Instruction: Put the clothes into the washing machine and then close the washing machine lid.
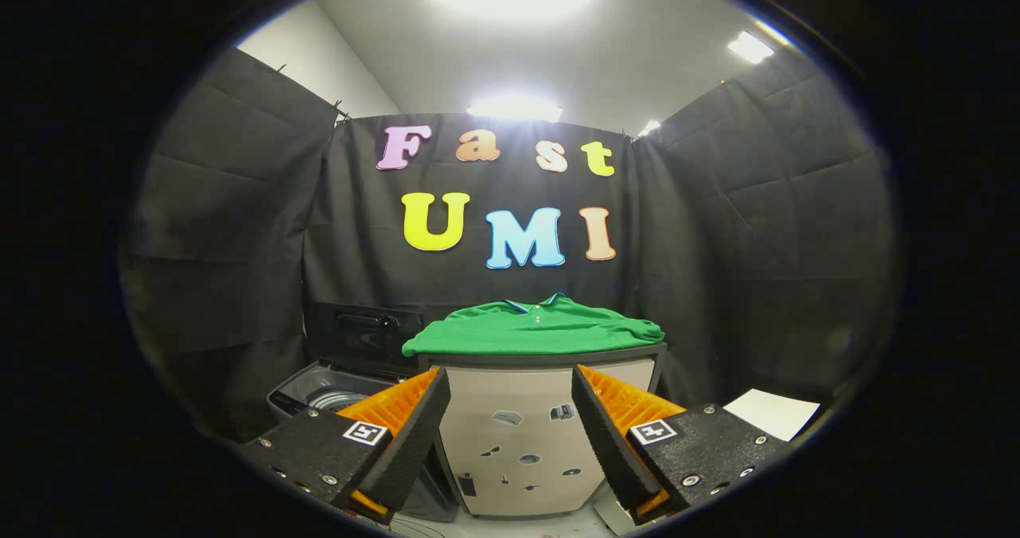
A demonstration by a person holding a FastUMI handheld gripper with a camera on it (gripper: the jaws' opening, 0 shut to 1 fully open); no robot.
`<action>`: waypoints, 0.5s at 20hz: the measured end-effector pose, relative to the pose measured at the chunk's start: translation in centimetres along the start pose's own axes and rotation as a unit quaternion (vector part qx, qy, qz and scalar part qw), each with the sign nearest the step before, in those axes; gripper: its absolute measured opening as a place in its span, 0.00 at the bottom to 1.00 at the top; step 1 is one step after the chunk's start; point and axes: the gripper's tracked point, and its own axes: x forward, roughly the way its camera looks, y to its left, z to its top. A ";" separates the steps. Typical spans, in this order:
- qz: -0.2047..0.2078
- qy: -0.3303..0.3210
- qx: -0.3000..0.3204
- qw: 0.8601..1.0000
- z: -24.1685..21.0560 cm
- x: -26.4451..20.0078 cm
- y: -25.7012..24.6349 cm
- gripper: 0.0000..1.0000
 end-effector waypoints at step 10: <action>-0.008 -0.021 -0.007 1.000 2.4 0.2 0.3 0.95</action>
